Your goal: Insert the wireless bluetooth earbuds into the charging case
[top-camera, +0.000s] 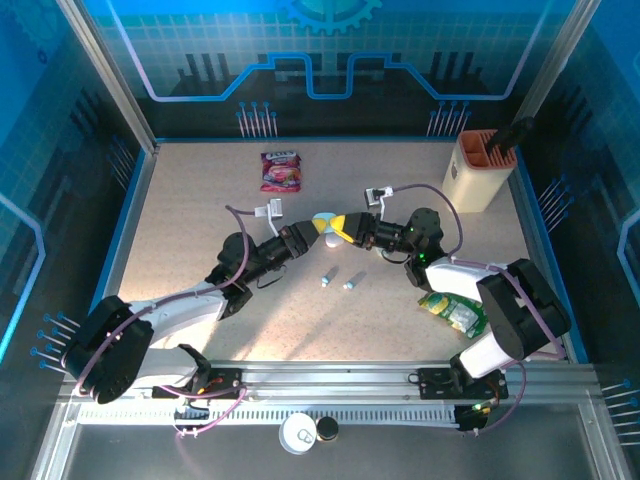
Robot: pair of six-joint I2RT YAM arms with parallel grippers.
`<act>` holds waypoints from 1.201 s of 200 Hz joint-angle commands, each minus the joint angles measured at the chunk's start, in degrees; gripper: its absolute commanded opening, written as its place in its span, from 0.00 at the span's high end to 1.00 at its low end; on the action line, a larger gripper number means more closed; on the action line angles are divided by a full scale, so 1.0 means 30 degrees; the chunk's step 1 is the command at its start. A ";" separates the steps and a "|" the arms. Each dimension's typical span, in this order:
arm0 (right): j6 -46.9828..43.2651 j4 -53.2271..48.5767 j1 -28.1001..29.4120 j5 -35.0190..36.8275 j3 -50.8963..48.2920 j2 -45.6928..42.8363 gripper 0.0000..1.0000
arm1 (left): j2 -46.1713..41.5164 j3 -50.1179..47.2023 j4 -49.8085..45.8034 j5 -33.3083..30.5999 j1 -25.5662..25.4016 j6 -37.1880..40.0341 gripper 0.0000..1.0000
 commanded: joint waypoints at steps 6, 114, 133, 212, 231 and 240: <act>-0.0324 0.0469 0.0031 -0.0042 0.0239 -0.0322 0.85 | 0.0331 -0.0064 0.0573 0.0542 -0.0131 0.1071 0.54; 0.1977 -0.0735 -0.1189 0.0228 -0.0554 -0.1130 0.88 | 0.2370 -0.2305 0.8161 0.0265 0.0104 2.0115 0.03; 0.1453 -0.2264 -0.1132 0.0069 -0.0552 -0.2032 0.88 | 0.2700 -0.2037 0.8181 0.0855 0.0181 2.2062 0.01; -0.3118 -1.1362 -0.0909 -0.0420 0.0725 -0.5988 0.87 | 0.4155 -0.1051 0.8166 0.3908 0.1806 1.9562 0.01; -0.2971 -1.1372 -0.0447 -0.0254 0.1018 -0.5969 0.87 | 0.3779 -0.0776 0.8159 0.5131 0.1840 1.8551 0.01; -0.2856 -1.1329 -0.0234 -0.0081 0.1156 -0.5973 0.86 | 0.3684 -0.0600 0.8166 0.5731 0.1824 1.8151 0.01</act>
